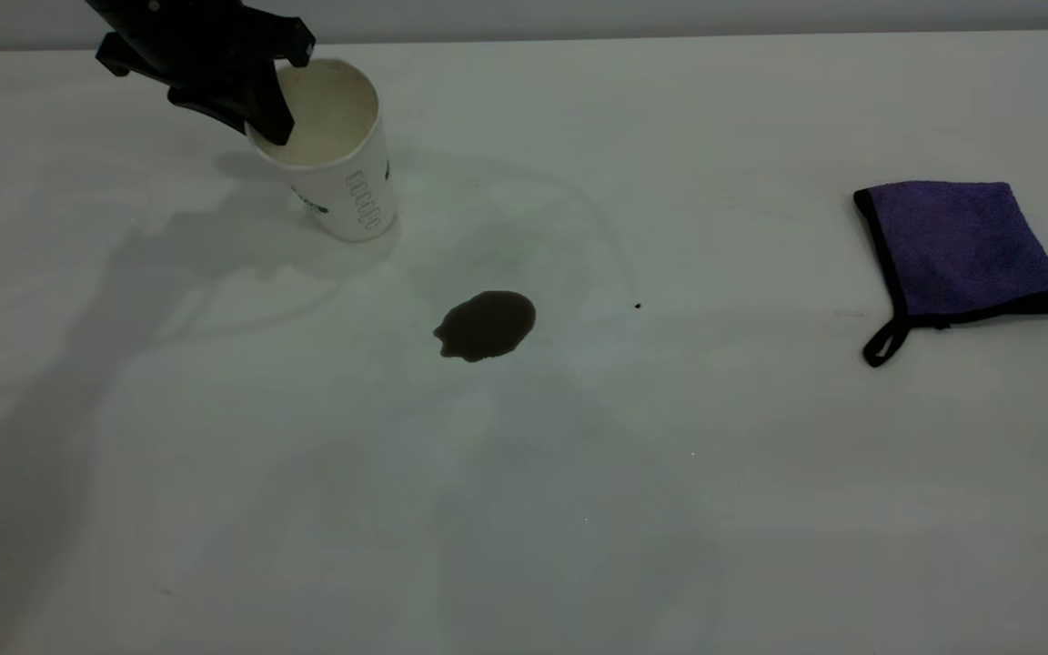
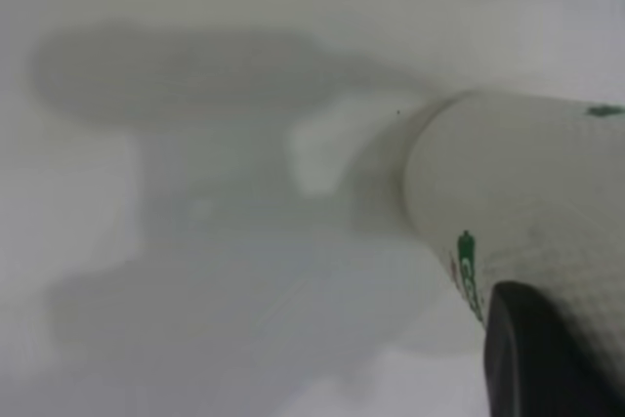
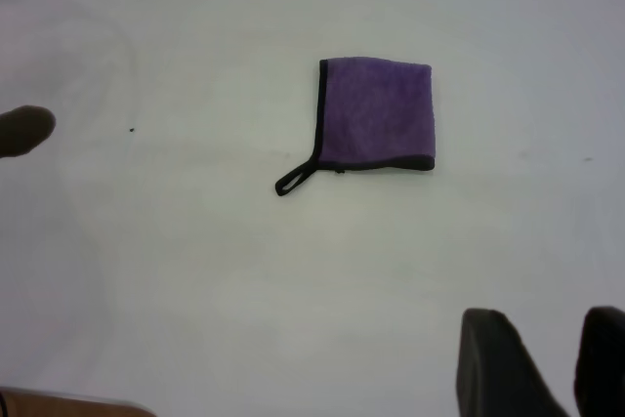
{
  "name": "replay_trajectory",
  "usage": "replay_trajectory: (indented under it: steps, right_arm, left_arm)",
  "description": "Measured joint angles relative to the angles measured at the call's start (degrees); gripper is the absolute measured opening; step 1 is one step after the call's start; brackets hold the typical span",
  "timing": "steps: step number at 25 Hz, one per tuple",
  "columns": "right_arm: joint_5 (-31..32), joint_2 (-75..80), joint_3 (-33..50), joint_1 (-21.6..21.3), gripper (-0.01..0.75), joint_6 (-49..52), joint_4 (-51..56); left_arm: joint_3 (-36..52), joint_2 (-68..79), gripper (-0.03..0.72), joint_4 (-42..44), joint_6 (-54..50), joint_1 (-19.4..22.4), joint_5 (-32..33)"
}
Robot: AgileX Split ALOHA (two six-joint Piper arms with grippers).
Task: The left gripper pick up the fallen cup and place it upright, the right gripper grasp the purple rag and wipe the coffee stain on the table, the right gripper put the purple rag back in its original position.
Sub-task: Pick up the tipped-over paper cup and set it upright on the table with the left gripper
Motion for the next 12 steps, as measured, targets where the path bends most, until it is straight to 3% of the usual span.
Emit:
replay_trajectory:
  steps: [12]
  right_arm:
    - [0.0, 0.0, 0.0, 0.0, 0.238, 0.0, 0.0]
  left_arm:
    - [0.0, 0.0, 0.363, 0.0, -7.1, 1.89, -0.25]
